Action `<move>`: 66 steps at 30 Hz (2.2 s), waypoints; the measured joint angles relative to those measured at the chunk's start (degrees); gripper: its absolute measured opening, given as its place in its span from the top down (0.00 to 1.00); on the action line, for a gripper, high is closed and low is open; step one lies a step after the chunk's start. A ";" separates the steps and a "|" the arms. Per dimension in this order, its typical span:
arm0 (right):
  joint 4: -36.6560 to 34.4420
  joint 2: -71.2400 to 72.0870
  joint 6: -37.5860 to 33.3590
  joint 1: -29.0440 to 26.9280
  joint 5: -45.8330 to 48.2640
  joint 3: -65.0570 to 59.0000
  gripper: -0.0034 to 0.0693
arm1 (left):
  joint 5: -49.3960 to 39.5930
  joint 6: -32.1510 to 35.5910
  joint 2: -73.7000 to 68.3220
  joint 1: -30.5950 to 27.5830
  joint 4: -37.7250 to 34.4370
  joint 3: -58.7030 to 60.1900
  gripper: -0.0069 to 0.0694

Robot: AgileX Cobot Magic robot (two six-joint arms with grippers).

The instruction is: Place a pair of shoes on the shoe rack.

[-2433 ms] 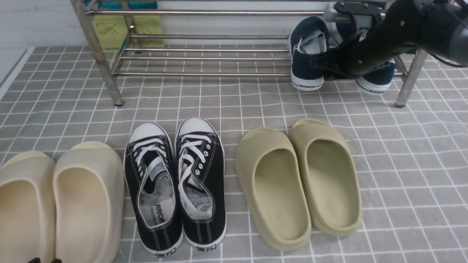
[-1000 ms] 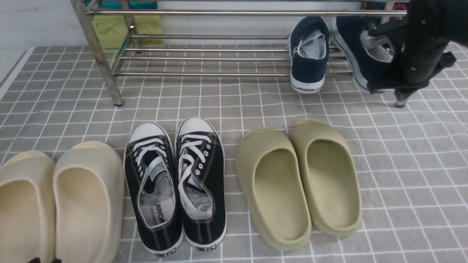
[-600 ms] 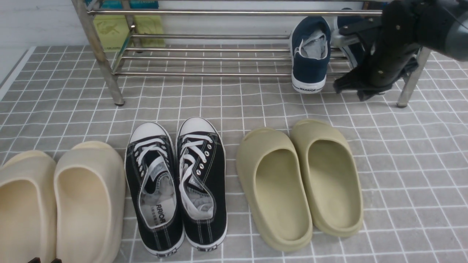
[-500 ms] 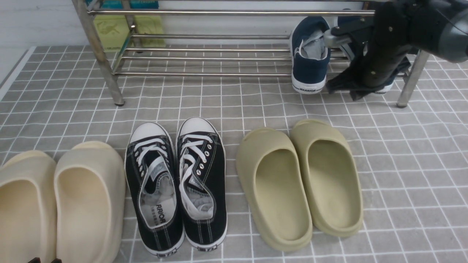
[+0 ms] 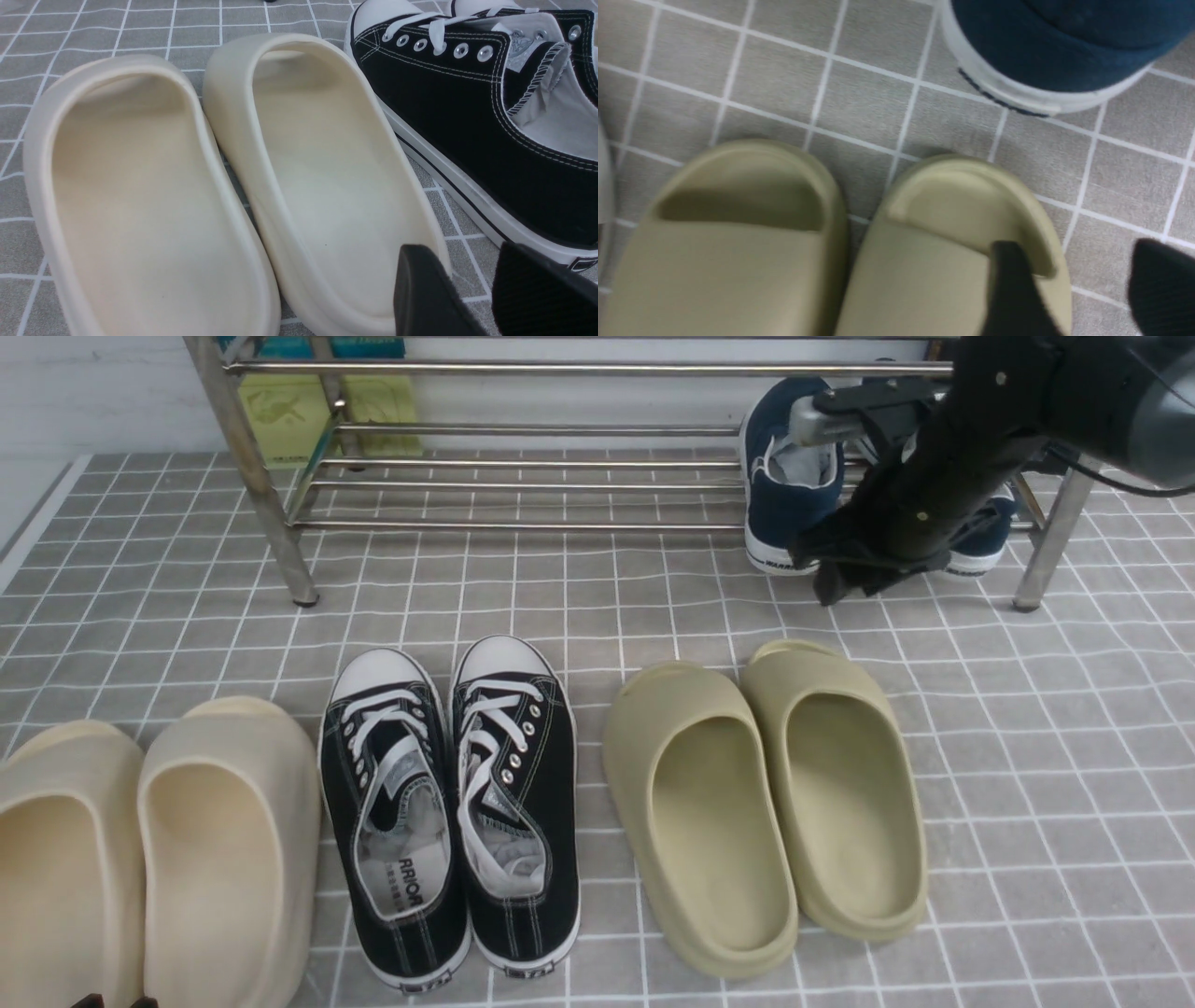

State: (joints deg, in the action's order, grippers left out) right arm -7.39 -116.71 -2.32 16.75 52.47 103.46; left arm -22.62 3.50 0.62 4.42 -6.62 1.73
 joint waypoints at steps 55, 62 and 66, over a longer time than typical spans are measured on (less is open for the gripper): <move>31.10 -2.37 5.23 3.73 -11.77 3.34 0.47 | 0.00 0.00 0.00 0.00 0.00 0.00 0.60; 31.44 1.89 11.46 3.23 -10.72 3.34 0.18 | 0.00 0.00 0.00 0.00 0.00 0.00 0.60; 30.54 7.85 11.58 2.44 -10.40 3.55 0.16 | 0.00 0.00 0.00 0.00 0.00 0.00 0.60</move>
State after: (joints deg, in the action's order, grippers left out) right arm 23.15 -108.86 9.26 19.18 42.07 107.01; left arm -22.62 3.50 0.62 4.42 -6.62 1.73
